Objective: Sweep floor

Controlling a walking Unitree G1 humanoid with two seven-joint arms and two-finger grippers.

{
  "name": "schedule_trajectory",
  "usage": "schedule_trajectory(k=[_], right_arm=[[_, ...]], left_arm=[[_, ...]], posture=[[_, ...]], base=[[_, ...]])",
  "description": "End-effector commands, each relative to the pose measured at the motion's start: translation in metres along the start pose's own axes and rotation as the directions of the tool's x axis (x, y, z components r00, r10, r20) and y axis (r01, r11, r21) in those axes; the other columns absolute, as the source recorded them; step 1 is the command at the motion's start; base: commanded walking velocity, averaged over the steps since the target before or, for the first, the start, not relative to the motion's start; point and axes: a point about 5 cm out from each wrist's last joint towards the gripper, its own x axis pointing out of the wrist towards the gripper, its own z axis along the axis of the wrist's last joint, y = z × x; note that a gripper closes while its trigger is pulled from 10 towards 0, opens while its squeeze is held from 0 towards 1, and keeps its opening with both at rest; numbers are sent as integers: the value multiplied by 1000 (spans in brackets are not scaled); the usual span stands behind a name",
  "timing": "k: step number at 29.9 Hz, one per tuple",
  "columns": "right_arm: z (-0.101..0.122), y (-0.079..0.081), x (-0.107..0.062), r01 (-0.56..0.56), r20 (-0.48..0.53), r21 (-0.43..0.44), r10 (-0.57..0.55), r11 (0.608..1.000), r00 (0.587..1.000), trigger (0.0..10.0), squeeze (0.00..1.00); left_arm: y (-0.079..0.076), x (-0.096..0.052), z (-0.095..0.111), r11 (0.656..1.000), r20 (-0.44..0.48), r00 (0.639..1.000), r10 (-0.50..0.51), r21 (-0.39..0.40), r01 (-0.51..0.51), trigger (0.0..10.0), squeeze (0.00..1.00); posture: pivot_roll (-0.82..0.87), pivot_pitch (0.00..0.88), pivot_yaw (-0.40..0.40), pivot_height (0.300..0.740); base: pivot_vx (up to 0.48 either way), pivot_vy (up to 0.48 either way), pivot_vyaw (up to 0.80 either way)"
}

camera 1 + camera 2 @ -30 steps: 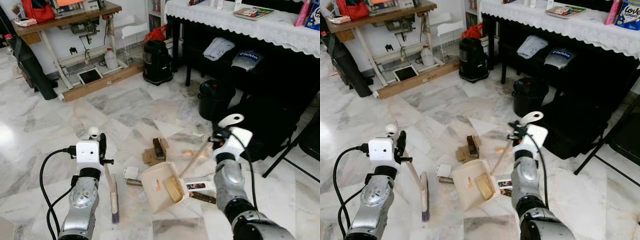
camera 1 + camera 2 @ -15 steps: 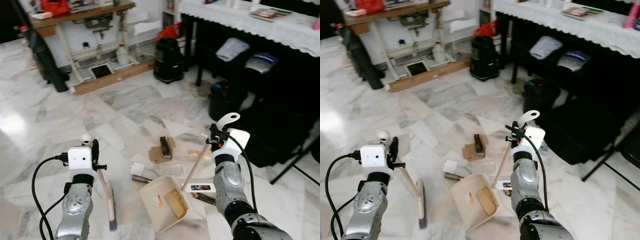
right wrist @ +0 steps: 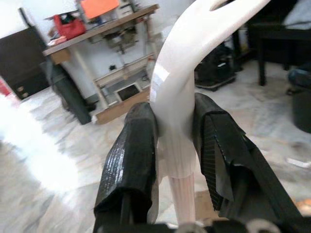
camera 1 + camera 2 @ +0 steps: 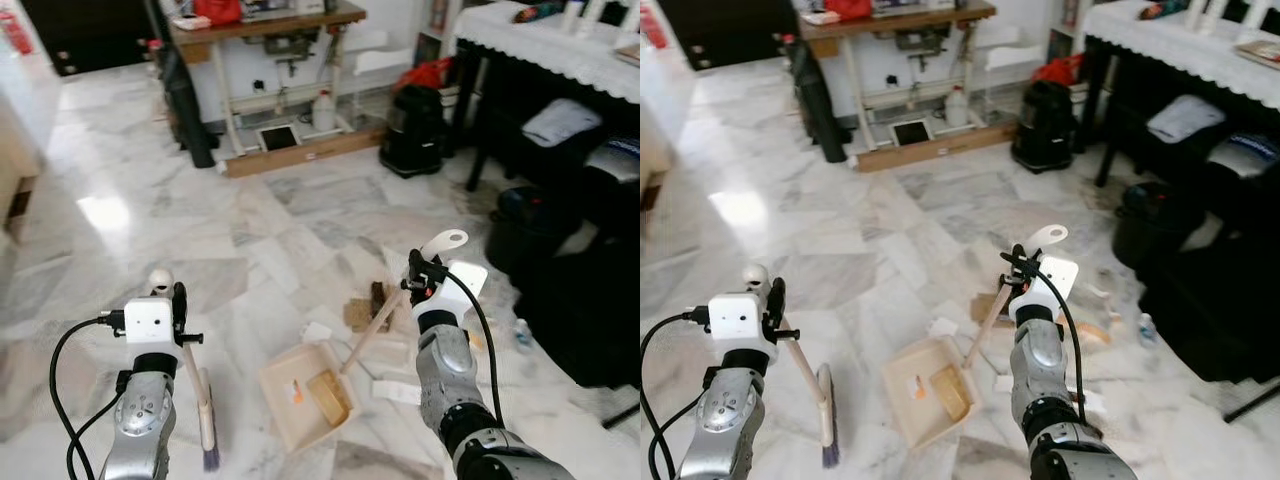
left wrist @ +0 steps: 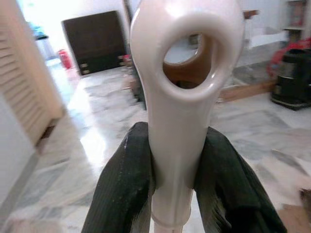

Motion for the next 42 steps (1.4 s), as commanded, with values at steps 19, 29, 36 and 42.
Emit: schedule_trajectory(k=[19, 29, 36, 42], right_arm=[[8, 17, 3, -58, 42, 19, 57, 998, 997, 10000, 0], [8, 10, 2, -42, 46, 10, 42, 999, 998, 10000, 0], [8, 13, 3, -58, 38, 11, 57, 998, 998, 10000, 0], [7, 17, 3, -72, 31, 11, 72, 997, 997, 10000, 0]], left_arm=[[0, -6, 8, 999, 44, 998, 44, 12, -44, 10000, 0], [-1, -2, 5, 998, 22, 998, 60, -30, -60, 10000, 0], [1, -3, 6, 998, 29, 997, 67, -23, -67, 10000, 0], [2, -8, 4, 997, 24, 997, 77, -21, -77, 10000, 0]], posture=[[110, 0, 7, 740], [78, 0, 16, 740], [94, 0, -2, 740], [102, 0, -10, 740]], base=[[0, 0, 800], [0, 0, 800], [0, 0, 800], [0, 0, 800]])
